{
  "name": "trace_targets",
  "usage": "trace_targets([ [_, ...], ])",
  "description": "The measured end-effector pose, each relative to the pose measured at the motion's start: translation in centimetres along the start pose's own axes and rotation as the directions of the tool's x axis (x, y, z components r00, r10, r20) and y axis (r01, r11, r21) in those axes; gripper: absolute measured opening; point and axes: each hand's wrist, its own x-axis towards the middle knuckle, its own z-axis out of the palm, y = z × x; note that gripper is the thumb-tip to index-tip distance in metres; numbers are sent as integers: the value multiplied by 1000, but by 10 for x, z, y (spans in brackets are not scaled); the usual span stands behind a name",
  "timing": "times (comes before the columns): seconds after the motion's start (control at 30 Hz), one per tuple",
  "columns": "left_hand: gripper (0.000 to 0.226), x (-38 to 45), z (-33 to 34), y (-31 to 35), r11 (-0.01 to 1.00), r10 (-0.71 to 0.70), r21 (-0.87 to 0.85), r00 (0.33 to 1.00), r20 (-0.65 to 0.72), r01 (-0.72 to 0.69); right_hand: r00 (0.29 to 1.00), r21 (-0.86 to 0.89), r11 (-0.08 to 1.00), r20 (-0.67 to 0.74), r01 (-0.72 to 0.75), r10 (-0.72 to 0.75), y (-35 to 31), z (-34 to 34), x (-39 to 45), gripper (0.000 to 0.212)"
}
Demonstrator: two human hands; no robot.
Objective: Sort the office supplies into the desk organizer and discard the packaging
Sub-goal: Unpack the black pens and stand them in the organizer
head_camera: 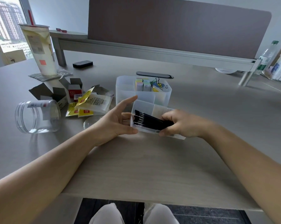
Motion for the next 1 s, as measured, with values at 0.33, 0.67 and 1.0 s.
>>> trace_targets([
  [0.33,84,0,-1,0,1000,0,-1,1000,-3,0,1000,54,999,-17,6,-5,4,-1,0,21],
  [0.67,83,-1,0,2,1000,-3,3,1000,-20,3,998,128,992,61,-4,-4,1,-3,-1,22],
  [1.0,79,-9,4,13,1000,-18,-23,1000,3,18,987,274,958,-155,81,-39,-2,-4,-7,26],
])
